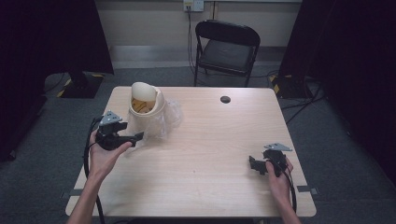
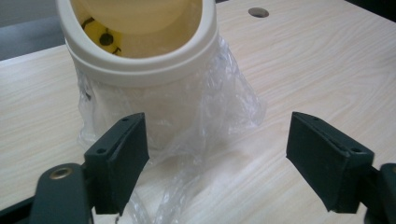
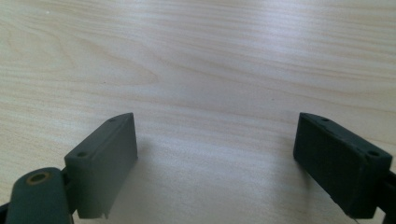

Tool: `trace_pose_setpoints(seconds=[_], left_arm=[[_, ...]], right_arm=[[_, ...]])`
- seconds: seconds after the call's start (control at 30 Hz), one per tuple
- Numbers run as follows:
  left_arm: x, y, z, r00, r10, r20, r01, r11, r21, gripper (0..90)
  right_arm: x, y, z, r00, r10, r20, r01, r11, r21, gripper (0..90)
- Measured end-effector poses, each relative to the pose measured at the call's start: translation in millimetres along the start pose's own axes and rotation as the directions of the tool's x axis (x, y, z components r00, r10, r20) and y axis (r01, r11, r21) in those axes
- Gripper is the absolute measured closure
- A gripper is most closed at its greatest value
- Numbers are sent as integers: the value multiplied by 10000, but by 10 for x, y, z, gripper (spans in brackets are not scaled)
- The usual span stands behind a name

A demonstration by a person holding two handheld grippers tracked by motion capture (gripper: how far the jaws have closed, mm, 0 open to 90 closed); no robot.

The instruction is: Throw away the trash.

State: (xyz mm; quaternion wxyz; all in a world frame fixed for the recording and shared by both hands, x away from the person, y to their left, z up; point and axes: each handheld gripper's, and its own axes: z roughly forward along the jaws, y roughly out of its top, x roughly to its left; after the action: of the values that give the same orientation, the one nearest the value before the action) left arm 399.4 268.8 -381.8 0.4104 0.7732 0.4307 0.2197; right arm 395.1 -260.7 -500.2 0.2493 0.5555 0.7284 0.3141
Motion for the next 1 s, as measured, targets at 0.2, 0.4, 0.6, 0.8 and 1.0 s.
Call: trace_pose_setpoints(seconds=[0.2, 0.4, 0.6, 0.8, 1.0], left_arm=[[-31, -221, 5, 9997, -240, 21, 240, 9996, 159, 184], [-86, -419, -16, 9999, 133, -101, -127, 9983, 563, 165], [-97, -610, -80, 9999, 96, 76, -100, 9987, 506, 167], [-128, -881, -32, 9997, 192, -174, -173, 9946, 1019, 171], [-115, -1075, 25, 10000, 28, -56, -20, 9887, 1499, 172]], right_arm=[[0, -1, 0, 10000, -7, 4, 7, 10000, -6, 127], [0, -1, 0, 10000, -5, 4, 5, 10000, -6, 127], [0, -1, 0, 10000, -4, 4, 4, 10000, -6, 128], [1, -1, 0, 10000, -3, 6, 3, 10000, -5, 128], [1, -1, 0, 10000, -10, 10, 10, 10000, -15, 128]])
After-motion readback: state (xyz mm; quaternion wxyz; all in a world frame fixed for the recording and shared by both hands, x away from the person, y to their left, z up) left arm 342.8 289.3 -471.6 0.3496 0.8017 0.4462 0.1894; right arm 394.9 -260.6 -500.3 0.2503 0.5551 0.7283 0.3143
